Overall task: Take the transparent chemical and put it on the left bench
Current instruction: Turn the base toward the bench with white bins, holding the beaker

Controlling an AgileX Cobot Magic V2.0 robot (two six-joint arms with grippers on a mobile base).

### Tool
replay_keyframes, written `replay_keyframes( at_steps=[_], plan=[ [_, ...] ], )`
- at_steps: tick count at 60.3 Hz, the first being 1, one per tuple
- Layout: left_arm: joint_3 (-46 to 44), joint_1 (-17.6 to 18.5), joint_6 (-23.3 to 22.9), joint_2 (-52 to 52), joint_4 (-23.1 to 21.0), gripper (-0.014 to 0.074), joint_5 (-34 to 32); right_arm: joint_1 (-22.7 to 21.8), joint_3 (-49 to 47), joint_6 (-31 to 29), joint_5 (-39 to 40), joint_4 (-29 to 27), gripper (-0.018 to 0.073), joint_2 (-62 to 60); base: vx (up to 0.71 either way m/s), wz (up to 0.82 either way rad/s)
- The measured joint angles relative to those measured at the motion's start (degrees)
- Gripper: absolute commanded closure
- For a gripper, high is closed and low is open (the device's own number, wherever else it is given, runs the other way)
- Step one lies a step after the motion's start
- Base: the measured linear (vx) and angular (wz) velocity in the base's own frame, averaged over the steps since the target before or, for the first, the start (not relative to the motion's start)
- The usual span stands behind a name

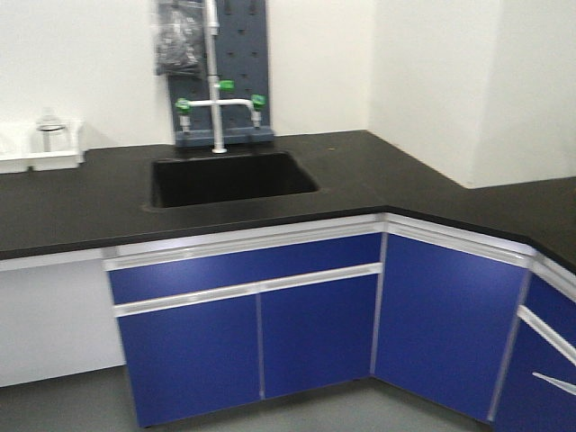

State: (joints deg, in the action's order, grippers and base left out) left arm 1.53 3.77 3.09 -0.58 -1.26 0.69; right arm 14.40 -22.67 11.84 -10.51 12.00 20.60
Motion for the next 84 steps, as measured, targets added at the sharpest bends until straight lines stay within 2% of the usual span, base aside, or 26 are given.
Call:
replay_keyframes(
  at_steps=[44, 84],
  plan=[
    [0.00, 0.00, 0.00, 0.00, 0.00, 0.0600, 0.00, 0.00, 0.00, 0.00, 0.00, 0.00, 0.0562, 0.00, 0.19, 0.69],
    [0.00, 0.00, 0.00, 0.00, 0.00, 0.0600, 0.00, 0.00, 0.00, 0.00, 0.00, 0.00, 0.0562, 0.00, 0.36, 0.39]
  ],
)
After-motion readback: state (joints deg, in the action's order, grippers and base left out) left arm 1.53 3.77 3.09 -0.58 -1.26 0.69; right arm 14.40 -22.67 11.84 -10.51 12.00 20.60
